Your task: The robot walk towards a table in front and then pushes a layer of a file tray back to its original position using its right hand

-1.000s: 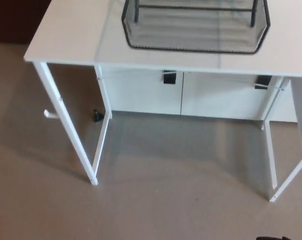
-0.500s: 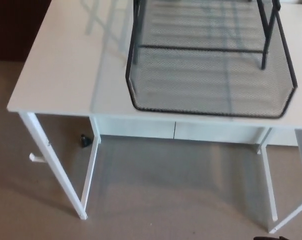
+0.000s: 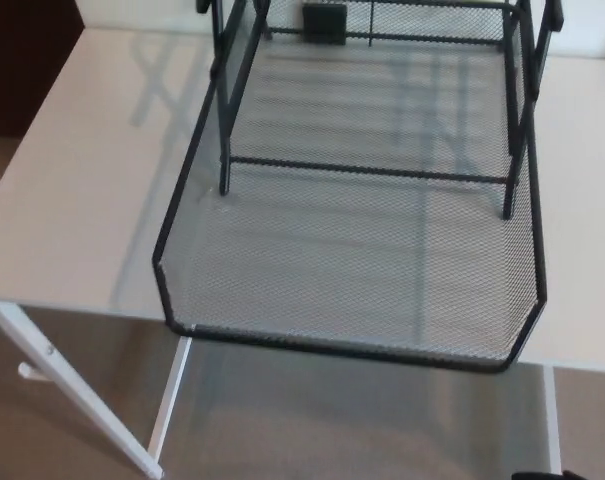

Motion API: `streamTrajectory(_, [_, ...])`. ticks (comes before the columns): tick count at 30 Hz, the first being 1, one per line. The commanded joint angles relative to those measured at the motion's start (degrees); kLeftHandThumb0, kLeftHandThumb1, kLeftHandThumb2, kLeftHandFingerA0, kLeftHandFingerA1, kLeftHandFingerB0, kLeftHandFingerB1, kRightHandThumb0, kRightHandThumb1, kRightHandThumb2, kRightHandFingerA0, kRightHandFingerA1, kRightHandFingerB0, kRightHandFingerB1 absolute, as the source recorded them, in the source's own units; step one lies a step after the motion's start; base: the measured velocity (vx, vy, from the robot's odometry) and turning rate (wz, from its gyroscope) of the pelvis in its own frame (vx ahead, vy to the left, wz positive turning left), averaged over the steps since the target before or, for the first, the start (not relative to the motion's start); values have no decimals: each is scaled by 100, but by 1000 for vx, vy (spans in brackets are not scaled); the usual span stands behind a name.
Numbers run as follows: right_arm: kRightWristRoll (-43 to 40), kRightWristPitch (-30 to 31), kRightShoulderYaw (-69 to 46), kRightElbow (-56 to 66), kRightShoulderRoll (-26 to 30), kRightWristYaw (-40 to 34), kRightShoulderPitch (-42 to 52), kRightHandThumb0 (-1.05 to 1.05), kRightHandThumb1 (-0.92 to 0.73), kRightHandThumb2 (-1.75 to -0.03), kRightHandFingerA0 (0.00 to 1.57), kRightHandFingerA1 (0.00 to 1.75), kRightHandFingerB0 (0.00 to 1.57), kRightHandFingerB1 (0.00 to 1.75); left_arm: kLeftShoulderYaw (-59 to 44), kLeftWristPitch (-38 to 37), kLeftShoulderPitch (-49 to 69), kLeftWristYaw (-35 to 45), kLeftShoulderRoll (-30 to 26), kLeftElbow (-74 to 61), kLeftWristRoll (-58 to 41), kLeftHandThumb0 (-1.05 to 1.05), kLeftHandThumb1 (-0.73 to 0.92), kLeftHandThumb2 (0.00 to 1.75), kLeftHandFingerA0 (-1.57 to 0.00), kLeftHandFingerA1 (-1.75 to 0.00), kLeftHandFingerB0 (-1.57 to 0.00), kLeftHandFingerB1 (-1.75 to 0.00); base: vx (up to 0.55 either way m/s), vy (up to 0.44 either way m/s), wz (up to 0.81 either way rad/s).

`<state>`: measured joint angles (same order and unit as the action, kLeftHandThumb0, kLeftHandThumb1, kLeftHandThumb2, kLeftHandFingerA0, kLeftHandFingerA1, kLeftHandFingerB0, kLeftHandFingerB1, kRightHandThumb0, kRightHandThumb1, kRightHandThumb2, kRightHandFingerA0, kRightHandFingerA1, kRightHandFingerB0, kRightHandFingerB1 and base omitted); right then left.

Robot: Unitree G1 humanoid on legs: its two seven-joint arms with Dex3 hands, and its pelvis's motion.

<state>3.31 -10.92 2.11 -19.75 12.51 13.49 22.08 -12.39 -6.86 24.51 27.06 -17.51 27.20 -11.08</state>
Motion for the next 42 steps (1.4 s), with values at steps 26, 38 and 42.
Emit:
streamTrajectory(26, [196, 55, 148, 187, 26, -133, -11, -6, -41, -85, 46, 63, 26, 54, -18, 45, 38, -116, -196, -329, 190, -16, 51, 55, -69, -44, -45, -38, 69, 5, 4])
streamTrajectory(38, [341, -16, 349, 1247, 138, -155, 832, -10, -40, -85, 48, 64, 27, 55, -61, 8, 107, -43, -229, -371, 143, -17, 51, 55, -70, -44, -45, -38, 12, 156, 0])
streamTrajectory(42, [246, -26, 293, 1402, 175, -83, 1029, -9, -40, -85, 48, 64, 27, 55, -67, -40, 48, 10, -232, -239, 107, -16, 52, 55, -68, -43, -45, -38, 23, 102, 13])
